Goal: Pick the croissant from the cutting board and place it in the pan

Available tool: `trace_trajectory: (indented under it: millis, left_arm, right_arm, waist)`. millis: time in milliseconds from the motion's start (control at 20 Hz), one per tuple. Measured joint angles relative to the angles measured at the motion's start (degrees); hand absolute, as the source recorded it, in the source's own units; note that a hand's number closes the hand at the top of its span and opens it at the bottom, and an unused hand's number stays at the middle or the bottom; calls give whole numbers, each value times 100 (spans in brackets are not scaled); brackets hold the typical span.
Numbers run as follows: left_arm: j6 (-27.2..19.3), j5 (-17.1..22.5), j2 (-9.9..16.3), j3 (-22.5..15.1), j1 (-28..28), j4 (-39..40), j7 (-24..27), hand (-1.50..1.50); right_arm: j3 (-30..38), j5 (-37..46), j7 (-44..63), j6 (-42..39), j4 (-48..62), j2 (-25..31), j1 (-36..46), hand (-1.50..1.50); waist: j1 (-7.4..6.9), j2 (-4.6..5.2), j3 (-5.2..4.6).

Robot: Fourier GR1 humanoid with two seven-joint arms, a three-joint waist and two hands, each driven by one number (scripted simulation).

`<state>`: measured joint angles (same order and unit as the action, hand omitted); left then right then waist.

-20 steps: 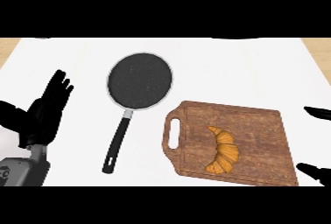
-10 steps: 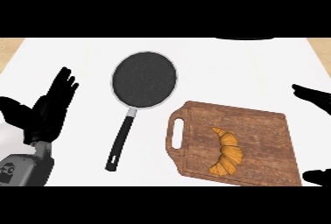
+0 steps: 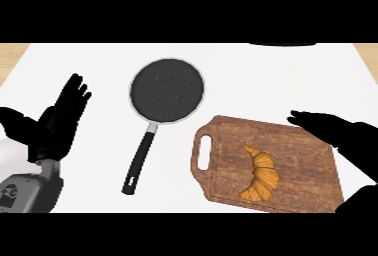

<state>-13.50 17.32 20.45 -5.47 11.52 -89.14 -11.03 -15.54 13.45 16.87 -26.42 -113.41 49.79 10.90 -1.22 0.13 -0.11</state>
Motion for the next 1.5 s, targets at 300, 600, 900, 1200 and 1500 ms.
trace_trajectory:
  millis: [300, 600, 900, 1200, 1500]
  left_arm:
    - [50, -82, -68, 84, -58, -17, 15, 0]
    - [200, -117, -112, 202, -217, -56, 72, 0]
    - [158, -282, -287, 220, -248, -183, -57, 0]
    - [291, -401, -414, 342, -215, -77, -6, 0]
    - [377, -490, -534, 431, -174, 35, 16, 0]
  right_arm:
    - [-640, 136, 877, -872, -65, -380, 477, -150]
    - [-971, 624, 1554, -1458, -397, -658, 760, -150]
    - [-1256, 1222, 2161, -1725, -780, -1198, 694, -150]
    - [-1491, 1739, 2322, -1832, -530, -1986, 835, -150]
    - [-1713, 2373, 2339, -1820, -122, -2335, 742, -150]
  waist:
    - [49, -8, 4]
    - [81, -17, 7]
    - [109, -19, 8]
    - [105, -16, 8]
    - [108, -13, 10]
